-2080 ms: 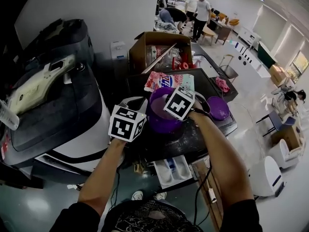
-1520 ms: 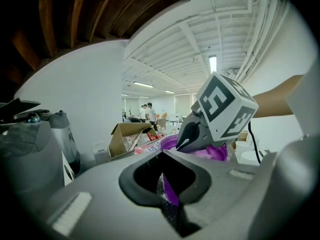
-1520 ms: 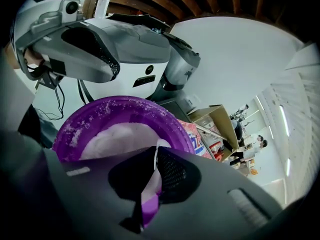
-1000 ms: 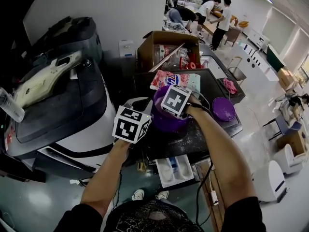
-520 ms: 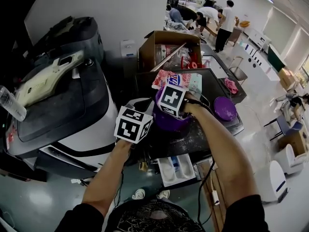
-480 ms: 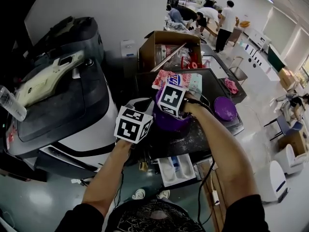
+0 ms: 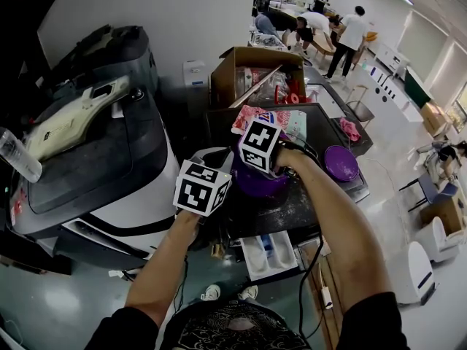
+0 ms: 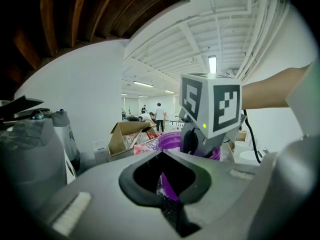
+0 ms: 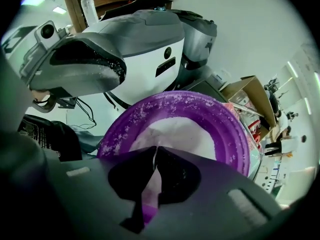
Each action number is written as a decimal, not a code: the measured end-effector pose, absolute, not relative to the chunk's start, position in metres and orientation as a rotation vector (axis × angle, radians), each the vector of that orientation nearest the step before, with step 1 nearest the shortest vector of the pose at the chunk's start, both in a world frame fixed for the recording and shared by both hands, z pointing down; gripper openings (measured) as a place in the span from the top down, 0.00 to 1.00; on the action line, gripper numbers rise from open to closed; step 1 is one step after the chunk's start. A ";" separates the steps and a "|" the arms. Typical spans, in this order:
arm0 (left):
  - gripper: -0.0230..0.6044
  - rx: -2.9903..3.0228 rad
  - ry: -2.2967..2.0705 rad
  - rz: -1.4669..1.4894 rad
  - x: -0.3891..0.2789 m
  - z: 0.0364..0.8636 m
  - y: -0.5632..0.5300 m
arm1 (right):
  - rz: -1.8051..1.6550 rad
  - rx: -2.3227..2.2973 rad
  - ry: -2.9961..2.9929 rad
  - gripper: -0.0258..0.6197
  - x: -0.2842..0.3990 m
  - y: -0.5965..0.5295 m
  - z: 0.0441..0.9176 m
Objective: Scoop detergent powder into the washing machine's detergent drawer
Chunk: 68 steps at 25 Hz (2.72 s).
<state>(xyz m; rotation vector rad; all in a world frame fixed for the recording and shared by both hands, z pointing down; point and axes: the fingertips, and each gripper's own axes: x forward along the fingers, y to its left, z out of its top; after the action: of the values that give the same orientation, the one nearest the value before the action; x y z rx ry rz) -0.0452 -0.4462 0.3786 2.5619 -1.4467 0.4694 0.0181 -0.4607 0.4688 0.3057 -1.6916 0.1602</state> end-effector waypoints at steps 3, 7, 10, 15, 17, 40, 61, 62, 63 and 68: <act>0.96 2.565 -1.446 0.466 -0.046 0.377 -0.445 | 0.228 0.324 -1.708 0.90 0.017 -0.460 0.467; 0.96 2.567 -1.447 0.464 -0.049 0.376 -0.444 | 0.341 0.348 -1.740 0.90 0.012 -0.457 0.462; 0.96 2.569 -1.447 0.462 -0.050 0.375 -0.444 | 0.414 0.366 -1.763 0.90 0.008 -0.455 0.459; 0.96 2.578 -1.440 0.460 -0.048 0.375 -0.442 | 0.512 0.401 -1.807 0.90 0.006 -0.455 0.454; 0.96 2.580 -1.436 0.460 -0.047 0.375 -0.442 | 0.547 0.416 -1.825 0.90 0.006 -0.456 0.452; 0.96 2.610 -1.401 0.460 -0.027 0.372 -0.441 | 1.053 0.686 -2.146 0.90 0.025 -0.480 0.402; 0.96 2.632 -1.395 0.410 -0.016 0.364 -0.439 | 1.616 0.831 -2.471 0.90 0.046 -0.474 0.368; 0.96 2.633 -1.396 0.407 -0.016 0.364 -0.439 | 1.654 0.848 -2.481 0.90 0.048 -0.472 0.366; 0.96 2.635 -1.395 0.405 -0.016 0.364 -0.440 | 1.691 0.860 -2.492 0.90 0.050 -0.470 0.365; 0.96 2.648 -1.386 0.400 -0.014 0.363 -0.440 | 1.759 0.893 -2.534 0.90 0.054 -0.462 0.361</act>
<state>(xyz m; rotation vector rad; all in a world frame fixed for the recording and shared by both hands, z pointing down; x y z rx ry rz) -0.0145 -0.4396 0.3633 2.6485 -1.3861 0.3999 0.0543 -0.4622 0.3609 0.8933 -2.5340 1.7589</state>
